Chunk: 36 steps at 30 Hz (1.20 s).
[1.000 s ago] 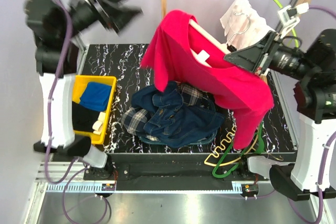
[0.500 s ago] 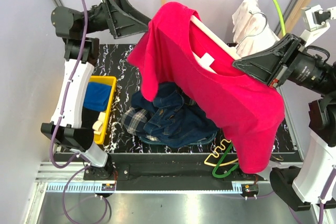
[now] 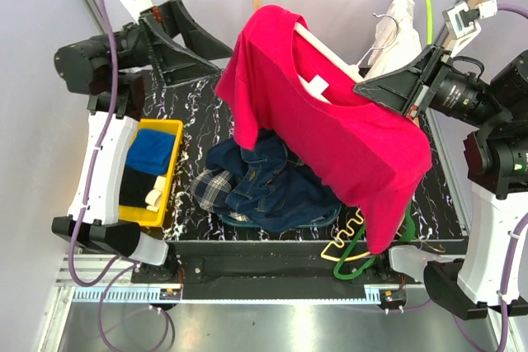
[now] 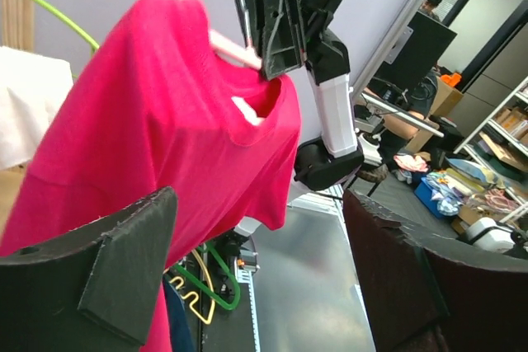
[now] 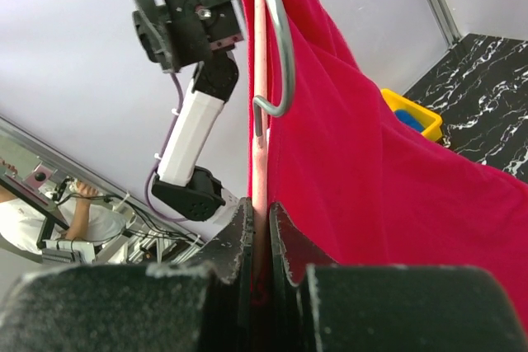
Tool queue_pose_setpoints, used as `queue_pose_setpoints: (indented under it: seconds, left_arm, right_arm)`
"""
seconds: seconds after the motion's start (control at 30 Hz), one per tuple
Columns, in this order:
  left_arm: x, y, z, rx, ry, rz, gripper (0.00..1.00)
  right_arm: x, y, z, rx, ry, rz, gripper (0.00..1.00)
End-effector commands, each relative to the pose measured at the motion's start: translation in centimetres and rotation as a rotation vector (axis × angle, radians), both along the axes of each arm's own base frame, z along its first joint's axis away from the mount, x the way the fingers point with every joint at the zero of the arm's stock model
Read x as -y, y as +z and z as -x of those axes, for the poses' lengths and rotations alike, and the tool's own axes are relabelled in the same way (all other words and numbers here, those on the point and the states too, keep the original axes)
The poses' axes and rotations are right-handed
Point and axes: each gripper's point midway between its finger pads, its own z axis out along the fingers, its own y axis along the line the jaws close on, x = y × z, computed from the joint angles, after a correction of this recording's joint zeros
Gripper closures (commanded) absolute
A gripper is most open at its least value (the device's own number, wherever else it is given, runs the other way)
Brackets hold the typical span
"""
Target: Remove the skirt from the hanger
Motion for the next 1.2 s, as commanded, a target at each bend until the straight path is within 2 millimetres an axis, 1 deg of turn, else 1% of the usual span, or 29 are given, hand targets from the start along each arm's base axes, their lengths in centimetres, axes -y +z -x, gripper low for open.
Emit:
queue_pose_setpoints:
  seconds: [0.0,0.03,0.07,0.1,0.13,0.17,0.2,0.23,0.27,0.33,0.37,0.43,0.47,0.5,0.53,0.57,0.6,0.7,0.77,0.8,0.87,0.9,0.93,0.97,1.0,1.07,1.1,1.13,1.17]
  left_arm:
    - [0.3,-2.6,-2.9,0.028,0.017,-0.038,0.22]
    - [-0.4,-2.9,-4.2,0.03,0.047,-0.045,0.23]
    - [-0.9,-2.7,-5.0,0.039,0.069,-0.044,0.23]
    - [-1.5,-2.9,-6.8,-0.017,0.086,-0.038,0.23]
    - [-2.8,-2.3,-8.0,0.011,0.137,-0.022,0.22]
    - [-3.2,-0.9,-7.8,0.057,0.161,-0.009,0.2]
    - [-3.5,-0.7,-8.6,0.094,0.184,-0.009,0.19]
    - [-3.6,-0.4,-8.8,0.078,0.193,-0.011,0.16]
    - [-3.5,0.4,-8.4,0.106,0.196,-0.002,0.15]
    - [-3.4,0.5,-8.4,0.104,0.199,0.009,0.11]
    - [-3.1,-0.1,-8.7,0.078,0.19,0.008,0.06]
    - [-1.8,-0.8,-7.6,0.069,0.135,0.007,0.05]
    - [-1.2,-1.8,-7.8,0.033,0.113,0.003,0.05]
    - [0.0,-2.1,-7.0,0.024,0.071,0.004,0.05]
    - [0.6,-2.2,-6.2,0.024,0.048,0.005,0.05]
    - [1.2,-2.9,-6.2,0.005,0.025,-0.002,0.04]
    - [2.3,-3.1,-5.2,0.013,-0.019,-0.004,0.01]
    - [3.5,-3.6,-4.1,0.006,-0.074,-0.021,0.01]
    - [3.5,-3.6,-3.7,0.01,-0.083,-0.027,0.01]
    - [3.4,-3.7,-3.5,0.015,-0.089,-0.028,0.03]
    - [3.3,-3.7,-2.8,0.027,-0.107,-0.037,0.12]
    - [3.2,-3.6,-2.4,0.055,-0.108,-0.031,0.32]
    - [3.2,-3.7,-2.1,0.075,-0.116,-0.039,0.55]
    - [3.2,-3.7,-2.0,0.101,-0.119,-0.044,0.84]
    - [3.1,-3.5,-2.1,0.114,-0.118,-0.049,1.0]
    - [2.7,-3.2,-2.6,0.125,-0.1,-0.056,1.0]
    - [1.9,-3.0,-3.6,0.123,-0.062,-0.057,1.0]
    - [1.3,-2.0,-3.7,0.149,-0.032,-0.046,1.0]
    - [0.7,-1.7,-4.3,0.158,0.0,-0.042,1.0]
  right_arm:
    - [-0.1,2.5,1.4,0.111,0.025,-0.038,1.0]
    - [-0.1,2.6,1.5,0.111,0.028,-0.039,1.0]
    - [-0.1,2.6,1.7,0.115,0.032,-0.037,1.0]
    - [-0.2,2.6,1.8,0.112,0.036,-0.038,1.0]
    - [-0.2,2.6,2.0,0.109,0.042,-0.039,1.0]
    - [-0.2,2.6,2.1,0.105,0.044,-0.039,1.0]
    - [-0.2,2.6,2.2,0.104,0.048,-0.04,1.0]
    - [-0.2,2.6,2.1,0.101,0.047,-0.041,1.0]
    - [-0.2,2.6,2.2,0.104,0.048,-0.041,1.0]
    - [-0.2,2.6,2.3,0.1,0.053,-0.042,1.0]
    - [-0.3,2.6,2.4,0.1,0.058,-0.042,1.0]
    - [-0.3,2.7,2.4,0.099,0.059,-0.044,1.0]
    - [-0.3,2.7,2.4,0.098,0.059,-0.044,1.0]
    - [-0.3,2.8,2.4,0.097,0.061,-0.045,1.0]
    - [-0.3,2.7,2.4,0.095,0.064,-0.044,1.0]
    - [-0.3,2.7,2.2,0.092,0.064,-0.044,1.0]
    - [-0.3,2.6,2.1,0.089,0.064,-0.044,1.0]
    - [-0.3,2.6,1.7,0.089,0.059,-0.044,1.0]
    - [-0.3,2.6,1.7,0.093,0.058,-0.043,1.0]
    - [-0.3,2.5,1.6,0.09,0.057,-0.043,1.0]
    - [-0.3,2.3,1.2,0.085,0.052,-0.043,1.0]
    - [-0.3,2.3,1.2,0.085,0.05,-0.043,1.0]
    - [-0.3,2.2,1.0,0.082,0.049,-0.043,1.0]
    - [-0.3,2.1,0.9,0.076,0.049,-0.042,1.0]
    - [-0.3,2.0,0.8,0.074,0.047,-0.041,1.0]
    - [-0.4,1.4,0.5,0.063,0.045,-0.037,1.0]
    - [-0.4,1.1,0.5,0.053,0.049,-0.034,1.0]
    - [-0.4,0.3,0.3,0.036,0.05,-0.029,1.0]
    - [-0.4,-0.1,0.3,0.033,0.048,-0.022,1.0]
